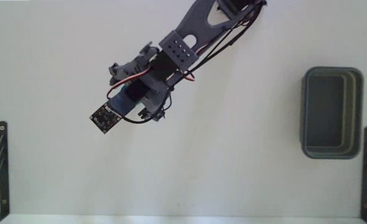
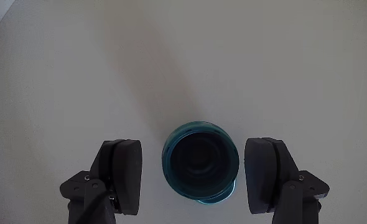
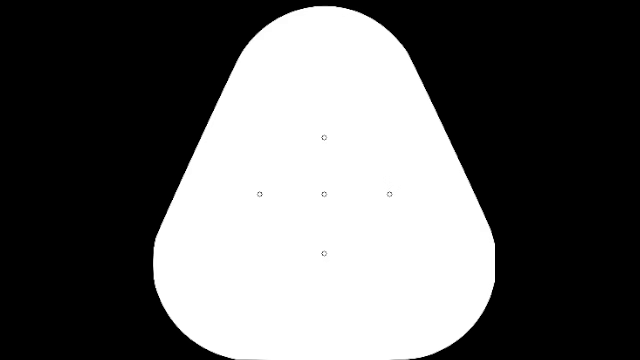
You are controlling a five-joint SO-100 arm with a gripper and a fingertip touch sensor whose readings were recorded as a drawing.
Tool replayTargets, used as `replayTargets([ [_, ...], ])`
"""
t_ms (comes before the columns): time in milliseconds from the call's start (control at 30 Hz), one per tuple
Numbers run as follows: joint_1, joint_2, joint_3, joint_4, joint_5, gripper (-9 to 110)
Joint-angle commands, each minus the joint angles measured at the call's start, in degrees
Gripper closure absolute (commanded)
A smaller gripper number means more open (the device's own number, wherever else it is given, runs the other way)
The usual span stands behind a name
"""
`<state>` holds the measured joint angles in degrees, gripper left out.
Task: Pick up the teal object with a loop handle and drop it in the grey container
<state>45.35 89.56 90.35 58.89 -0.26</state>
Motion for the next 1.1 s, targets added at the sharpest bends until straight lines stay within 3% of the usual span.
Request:
replayTargets([
  [0,0.82,1.99,-2.78,-0.50,0.26,-9],
  [1067,0.82,2.12,4.28,-7.44,0.26,-9],
])
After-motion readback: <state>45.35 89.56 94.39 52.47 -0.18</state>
